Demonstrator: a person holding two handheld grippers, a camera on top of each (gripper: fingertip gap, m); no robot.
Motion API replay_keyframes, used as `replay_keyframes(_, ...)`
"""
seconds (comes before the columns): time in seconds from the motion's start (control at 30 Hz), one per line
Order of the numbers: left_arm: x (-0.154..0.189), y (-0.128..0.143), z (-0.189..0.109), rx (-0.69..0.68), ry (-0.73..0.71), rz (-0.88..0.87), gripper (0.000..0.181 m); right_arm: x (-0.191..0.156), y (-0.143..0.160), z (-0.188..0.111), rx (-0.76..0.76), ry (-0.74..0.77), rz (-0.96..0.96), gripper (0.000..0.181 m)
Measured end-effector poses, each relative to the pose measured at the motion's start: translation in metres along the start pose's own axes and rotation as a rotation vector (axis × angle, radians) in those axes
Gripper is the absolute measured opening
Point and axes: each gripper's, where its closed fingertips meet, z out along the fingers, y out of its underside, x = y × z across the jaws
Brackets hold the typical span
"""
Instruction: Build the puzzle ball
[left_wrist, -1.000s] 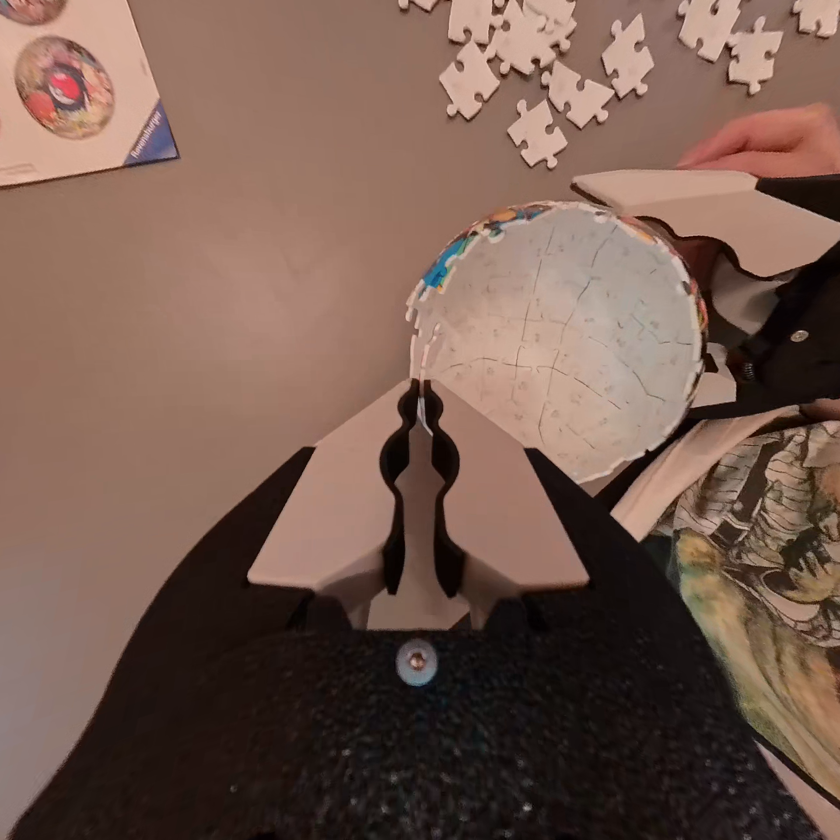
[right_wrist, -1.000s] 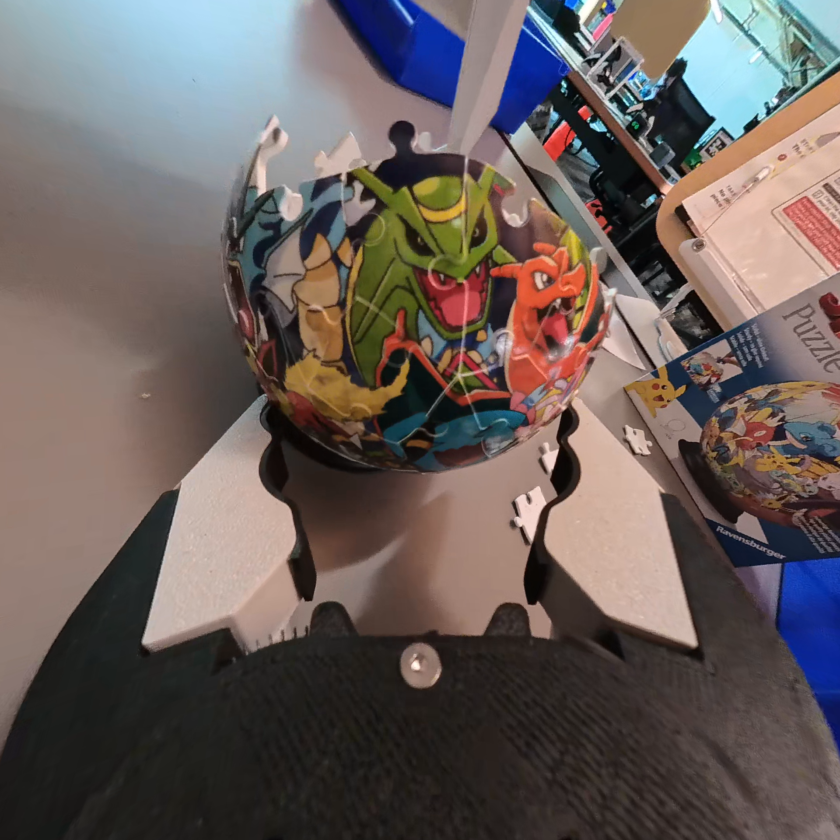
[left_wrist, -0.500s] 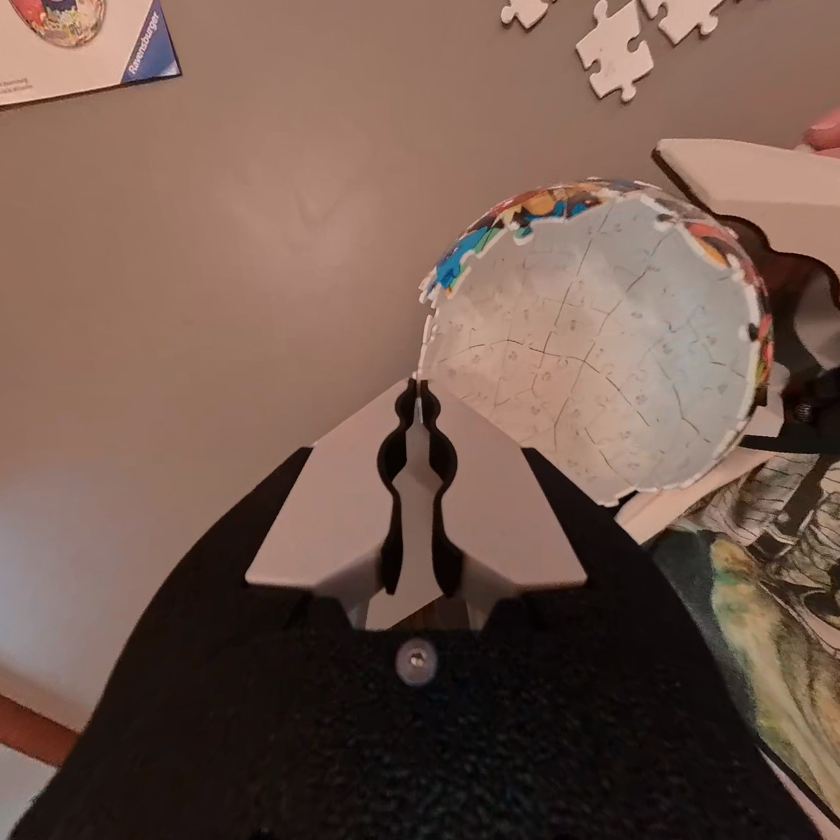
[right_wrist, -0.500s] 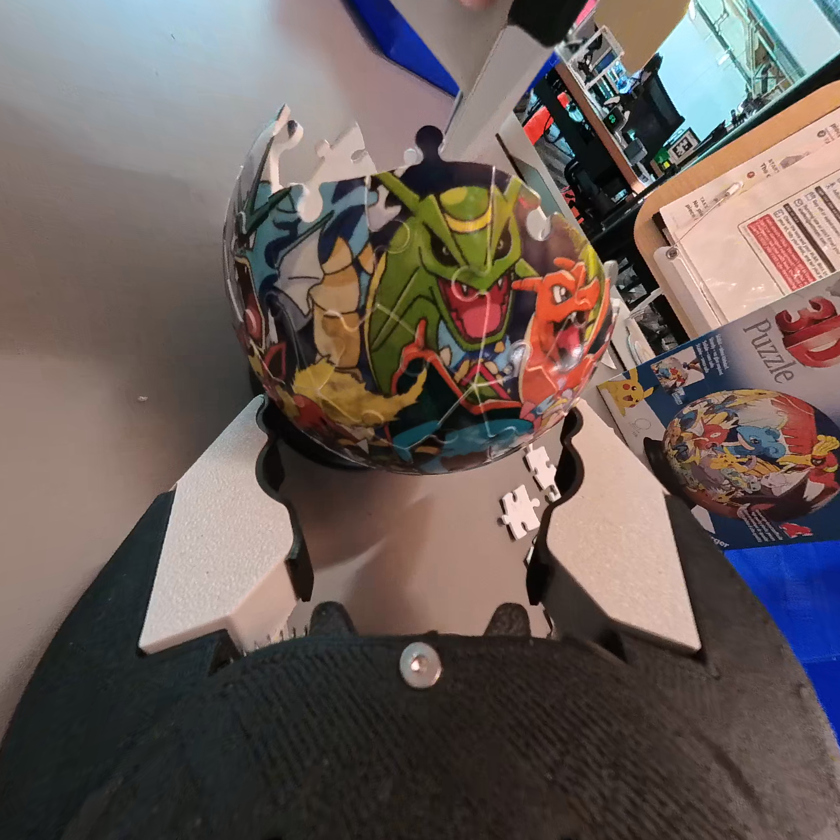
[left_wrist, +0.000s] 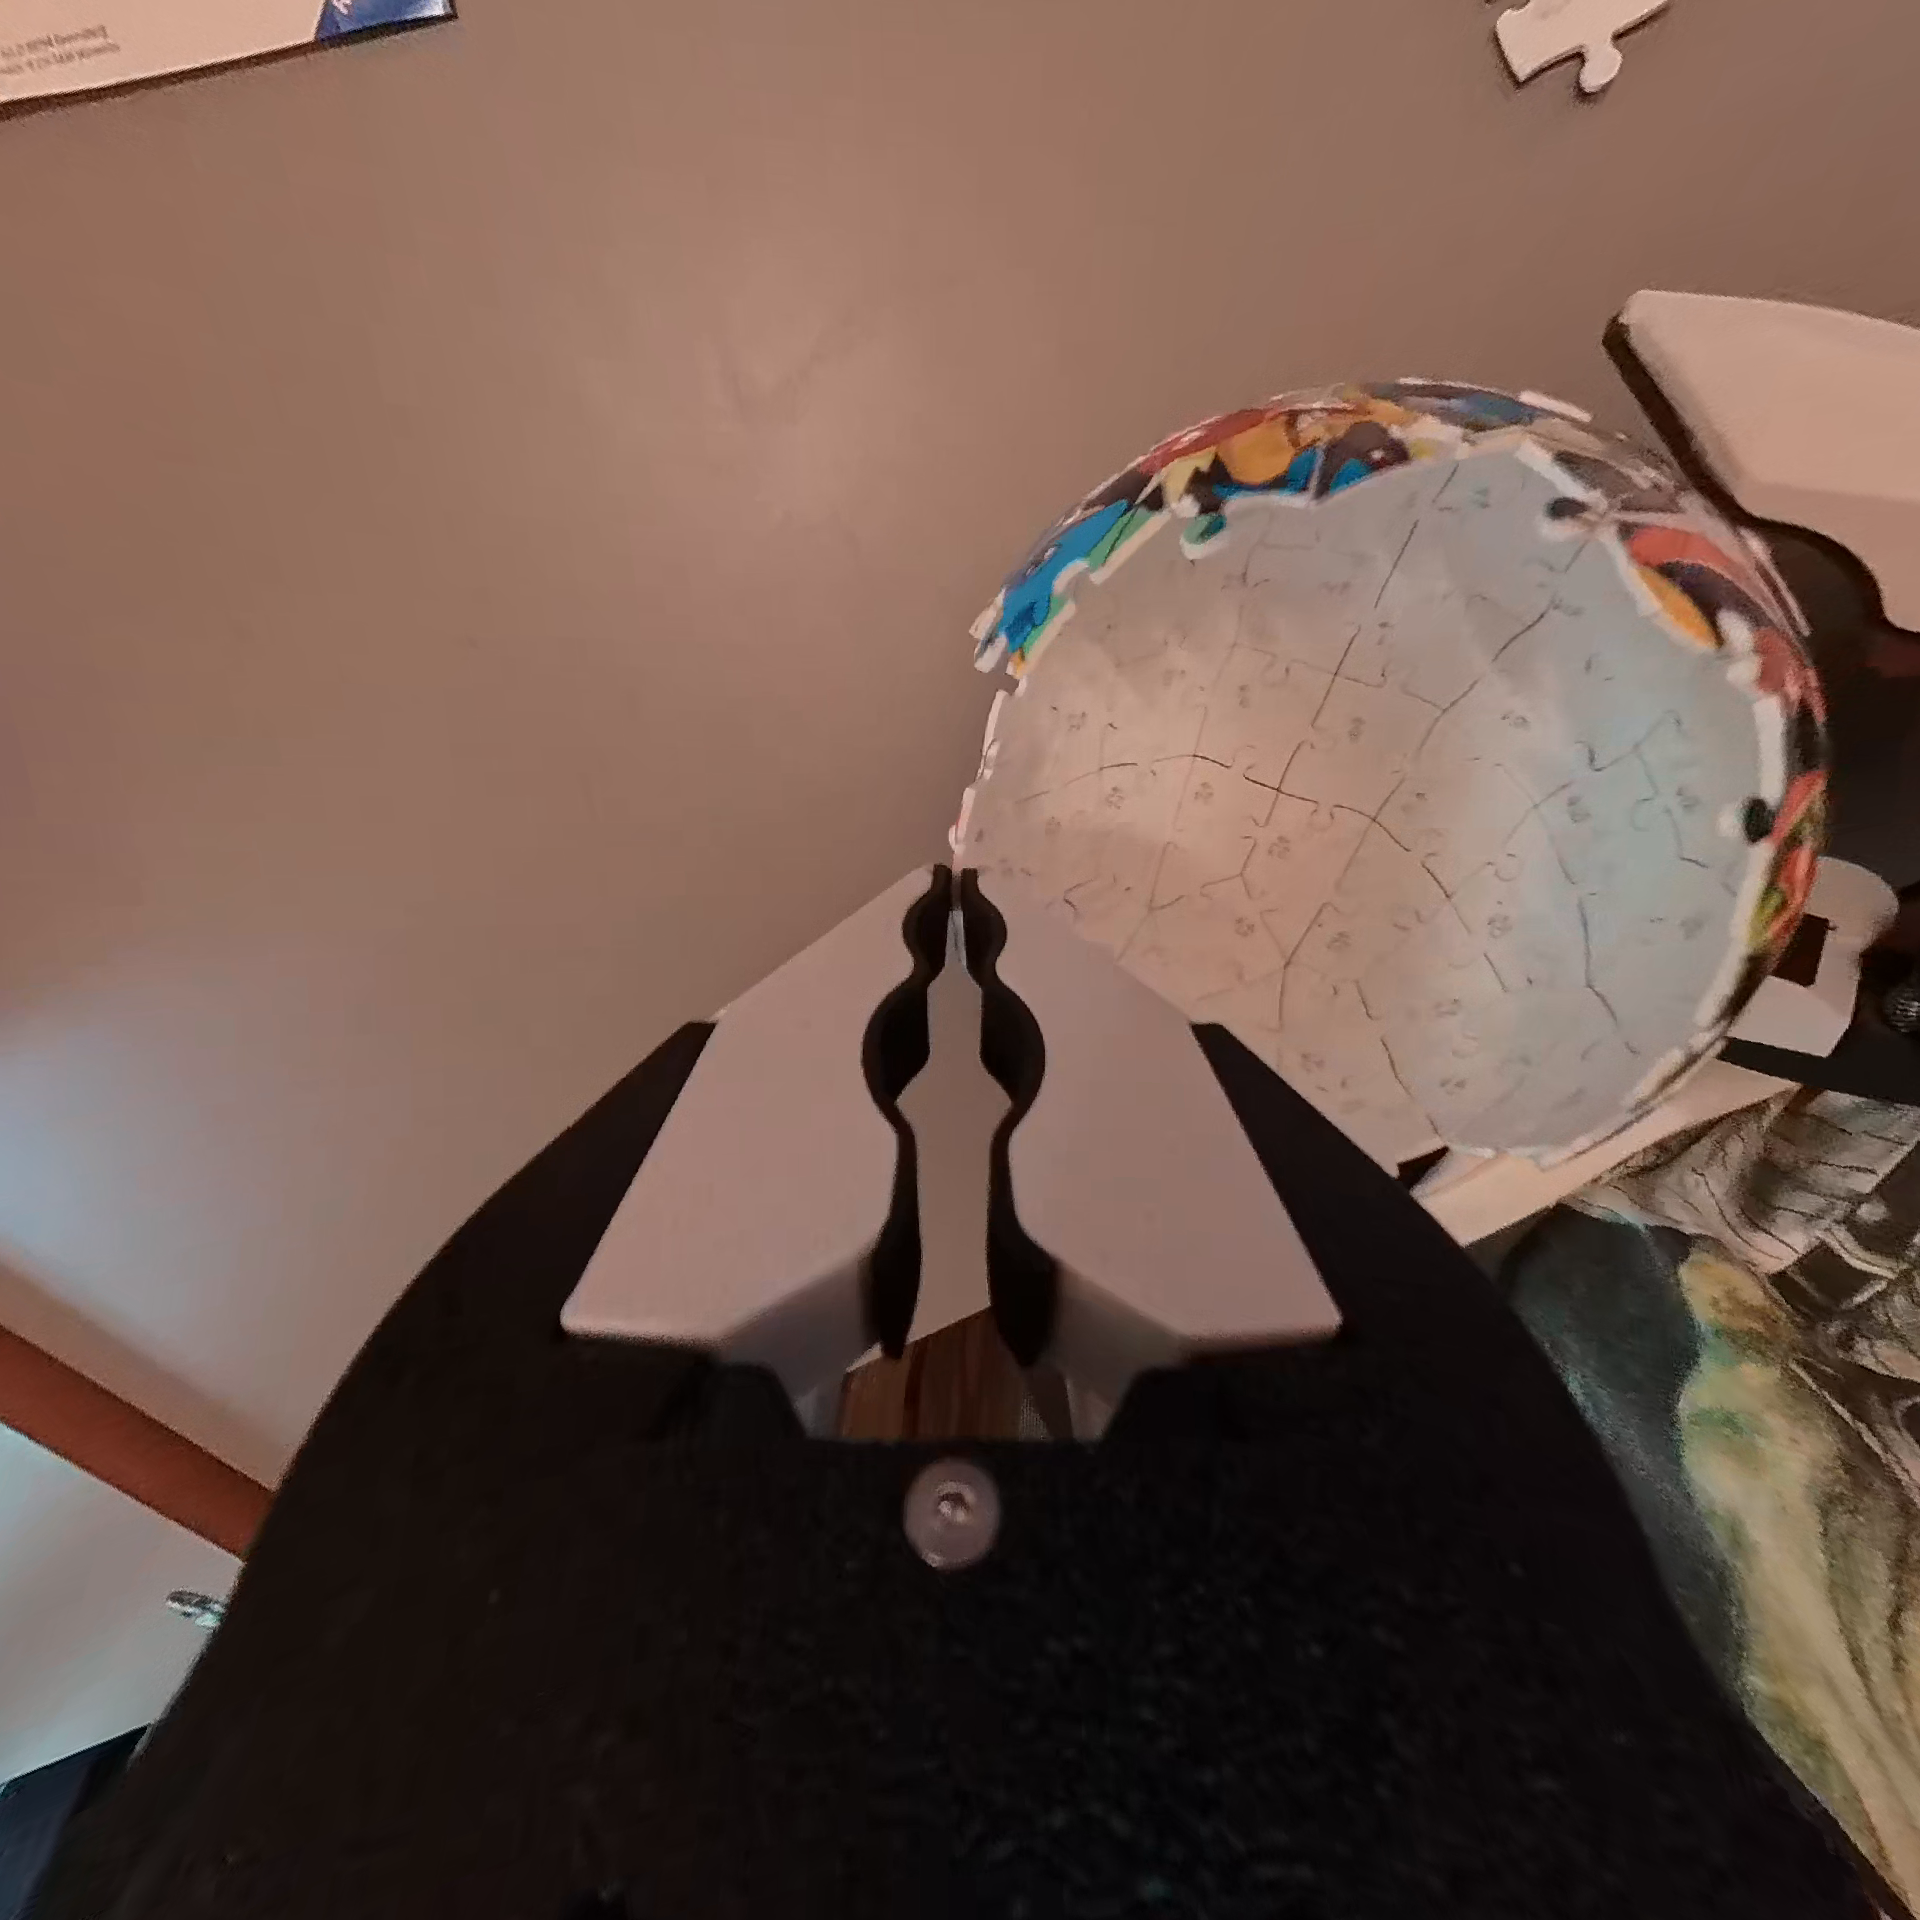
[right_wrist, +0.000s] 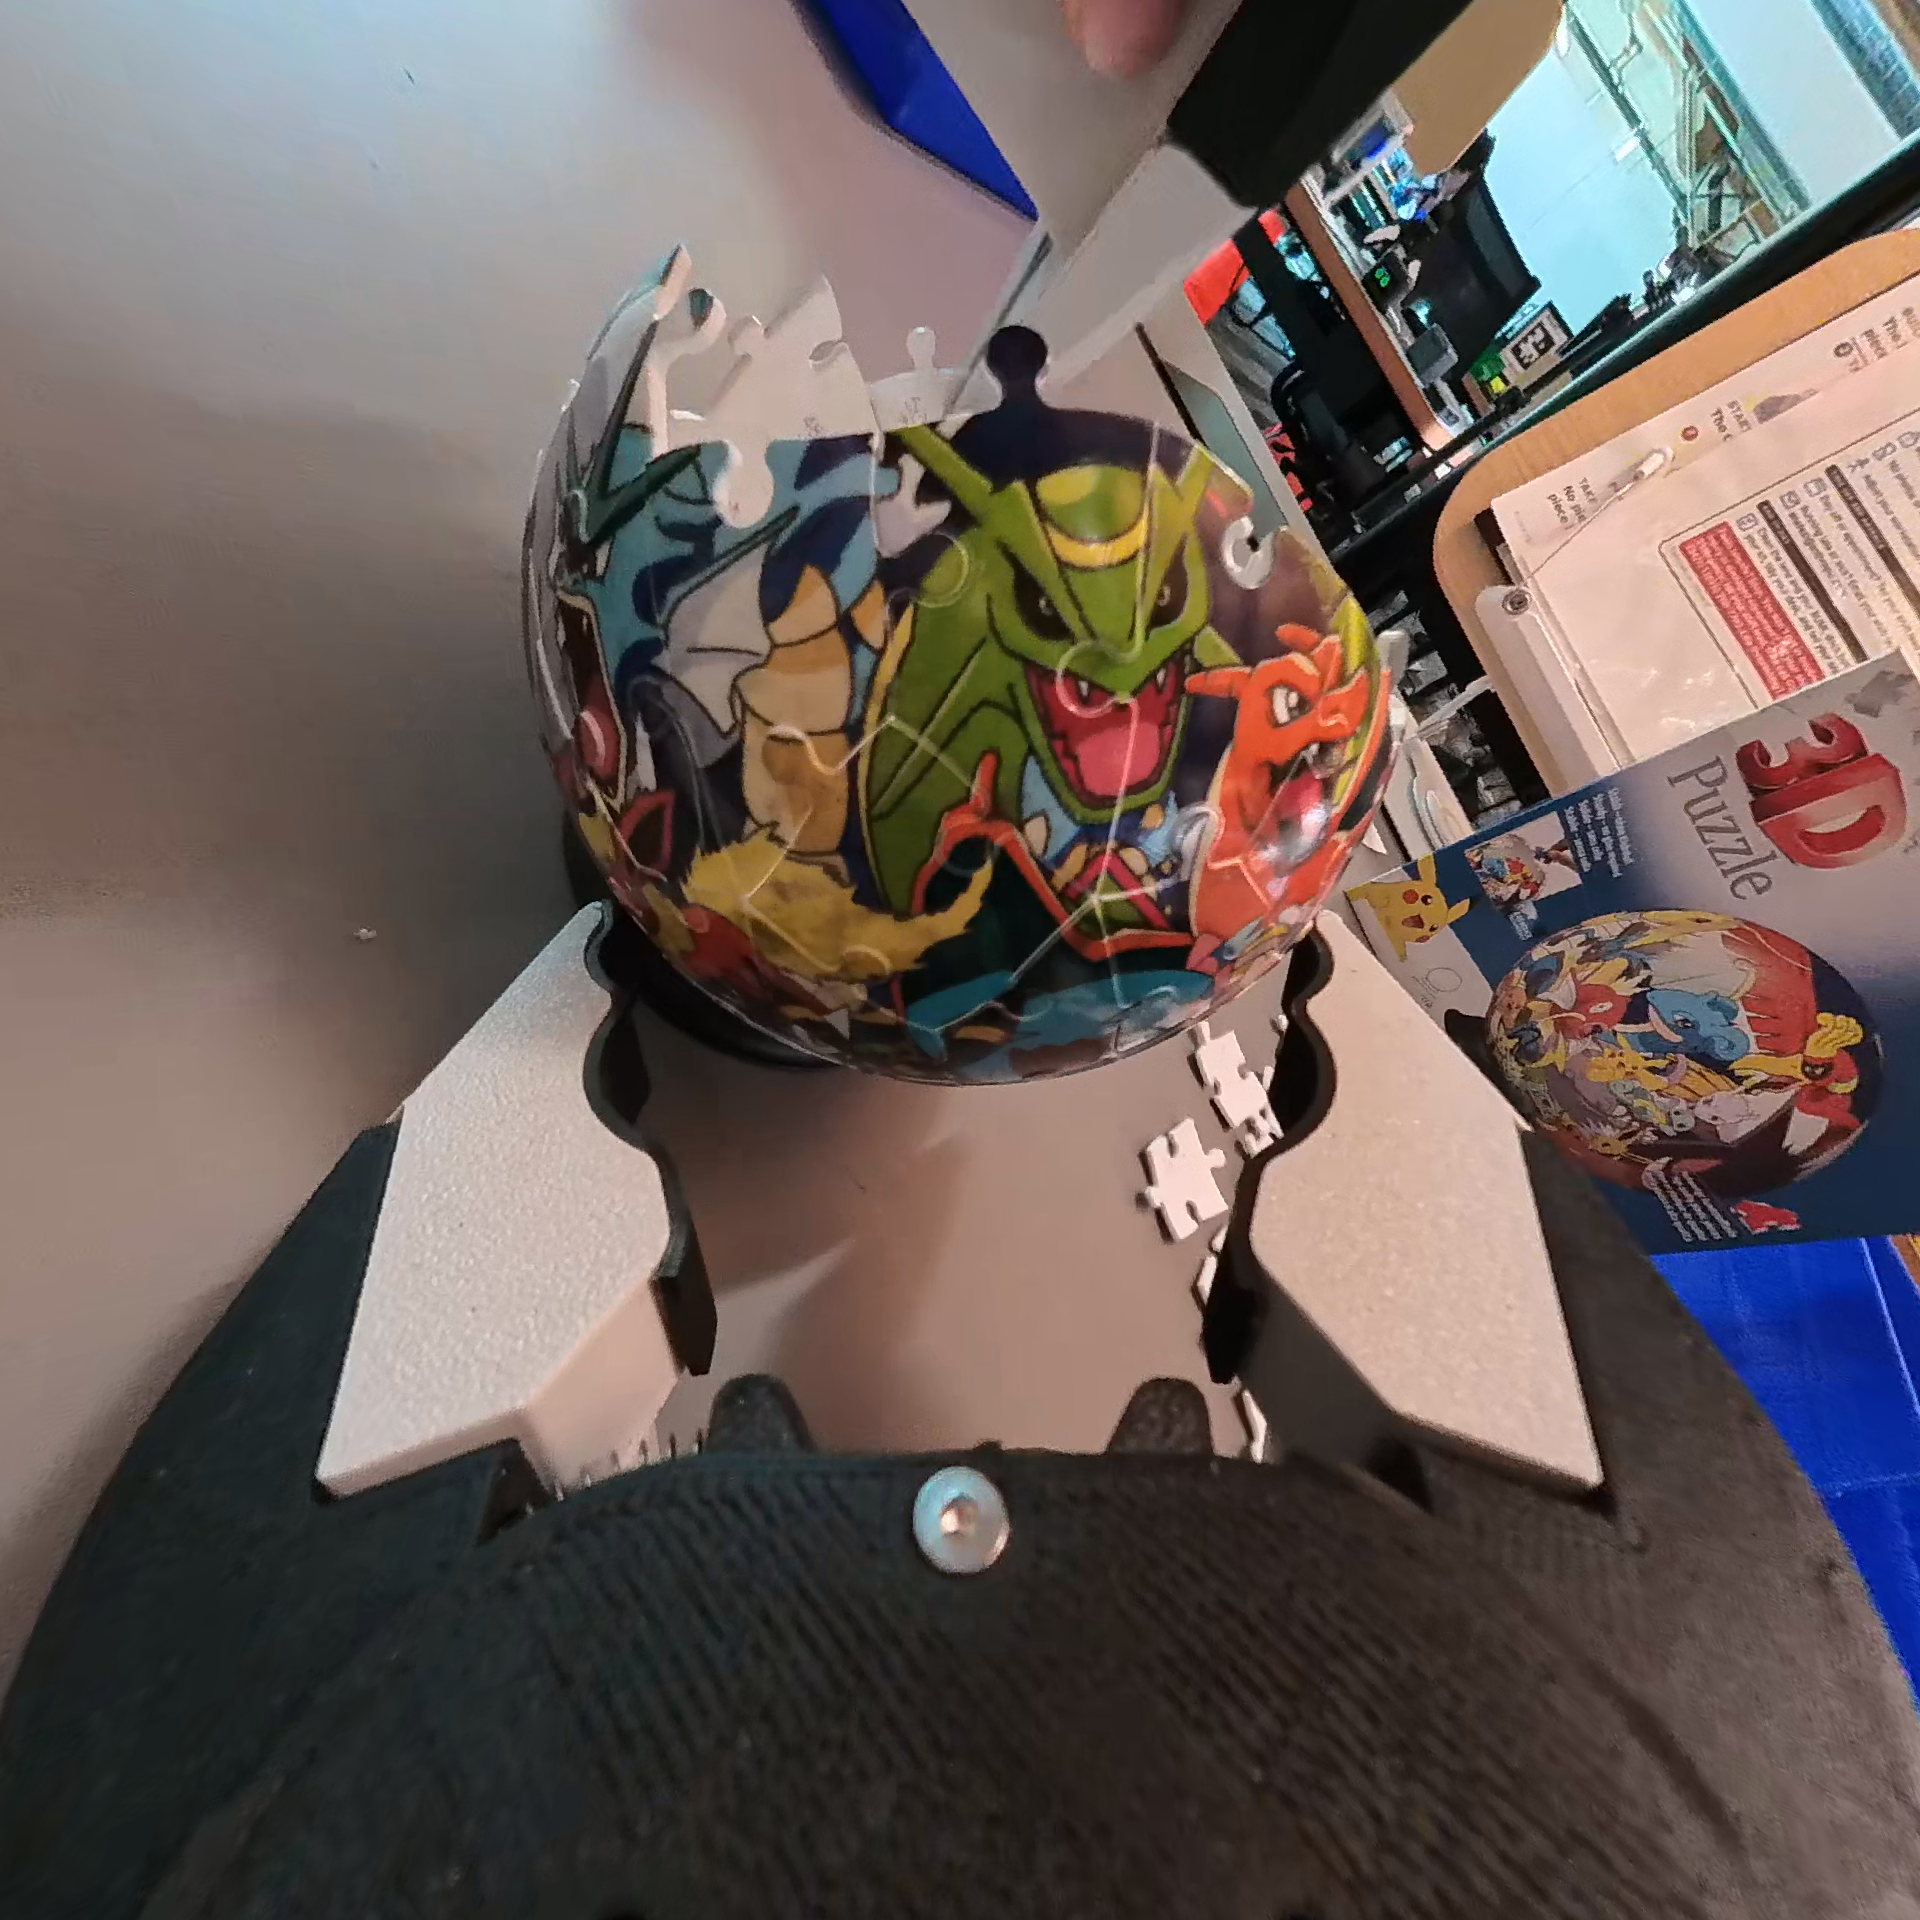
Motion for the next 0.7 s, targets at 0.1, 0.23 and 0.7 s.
replay_keyframes(0.1, 0.0001, 0.0011, 0.0006, -0.011, -0.006, -0.013, 0.000, -0.0017, -0.0023, 0.0001, 0.004, 0.003, -0.009, 0.124)
replay_keyframes(0.23, -0.0032, 0.0024, 0.0009, -0.010, -0.017, -0.047, 0.000, -0.0027, -0.0030, 0.0000, 0.006, 0.002, -0.009, 0.123)
replay_keyframes(0.7, -0.0047, 0.0037, 0.0018, 0.009, -0.015, -0.059, 0.000, -0.0038, -0.0047, 0.0000, 0.012, 0.002, -0.018, 0.123)
